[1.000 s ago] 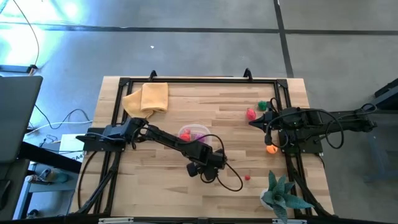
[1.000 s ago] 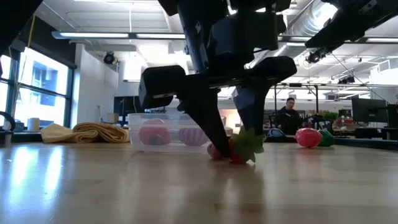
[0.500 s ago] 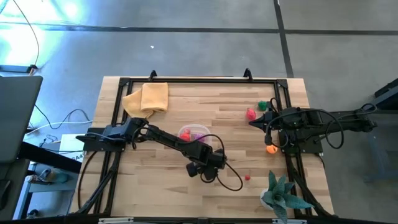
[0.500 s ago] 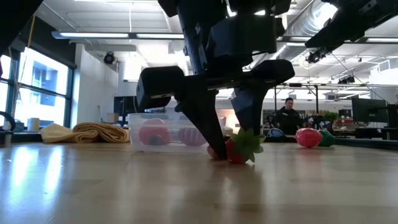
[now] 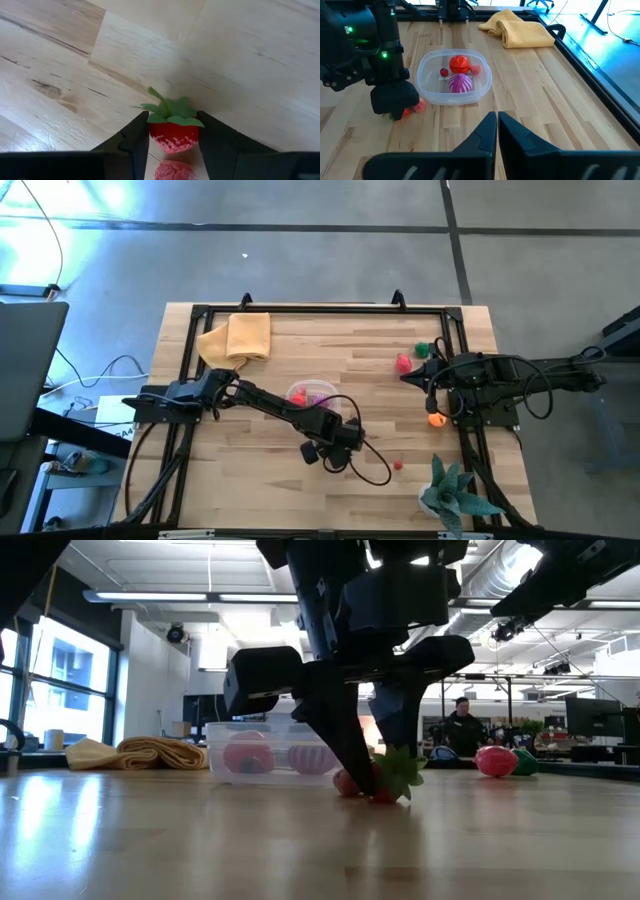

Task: Pick and placing Produce into tupperware
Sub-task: Put the strawberry into the transparent bin

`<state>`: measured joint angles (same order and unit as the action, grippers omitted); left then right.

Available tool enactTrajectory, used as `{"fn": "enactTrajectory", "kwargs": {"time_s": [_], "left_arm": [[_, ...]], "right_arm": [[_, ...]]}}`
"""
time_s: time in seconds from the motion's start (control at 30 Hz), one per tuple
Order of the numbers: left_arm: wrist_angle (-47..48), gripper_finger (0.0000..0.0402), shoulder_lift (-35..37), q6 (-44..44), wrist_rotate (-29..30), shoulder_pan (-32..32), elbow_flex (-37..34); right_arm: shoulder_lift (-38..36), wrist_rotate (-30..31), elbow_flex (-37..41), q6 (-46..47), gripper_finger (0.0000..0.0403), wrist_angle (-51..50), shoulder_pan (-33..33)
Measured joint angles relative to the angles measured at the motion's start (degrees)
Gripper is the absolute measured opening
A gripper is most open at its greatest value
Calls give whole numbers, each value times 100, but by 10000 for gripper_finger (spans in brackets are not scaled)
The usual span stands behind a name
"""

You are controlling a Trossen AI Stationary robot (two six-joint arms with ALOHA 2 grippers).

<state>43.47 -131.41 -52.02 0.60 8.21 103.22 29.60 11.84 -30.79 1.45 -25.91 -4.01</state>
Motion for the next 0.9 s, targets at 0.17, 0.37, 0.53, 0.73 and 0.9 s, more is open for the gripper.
{"fn": "enactTrajectory", "kwargs": {"time_s": [0.17,0.37,0.53,0.73,0.9], "left_arm": [[1,149,-2,-1,10,2,0],[35,157,24,1,260,22,0],[315,158,102,25,586,94,186],[1193,158,116,175,1036,161,898],[2176,159,125,515,1290,112,1560]], "right_arm": [[1,-2,0,0,9,0,0],[1,0,0,0,9,0,0],[-1,-1,0,0,9,2,-1],[1,-1,0,0,9,-2,-2],[1,0,0,0,9,0,0]]}}
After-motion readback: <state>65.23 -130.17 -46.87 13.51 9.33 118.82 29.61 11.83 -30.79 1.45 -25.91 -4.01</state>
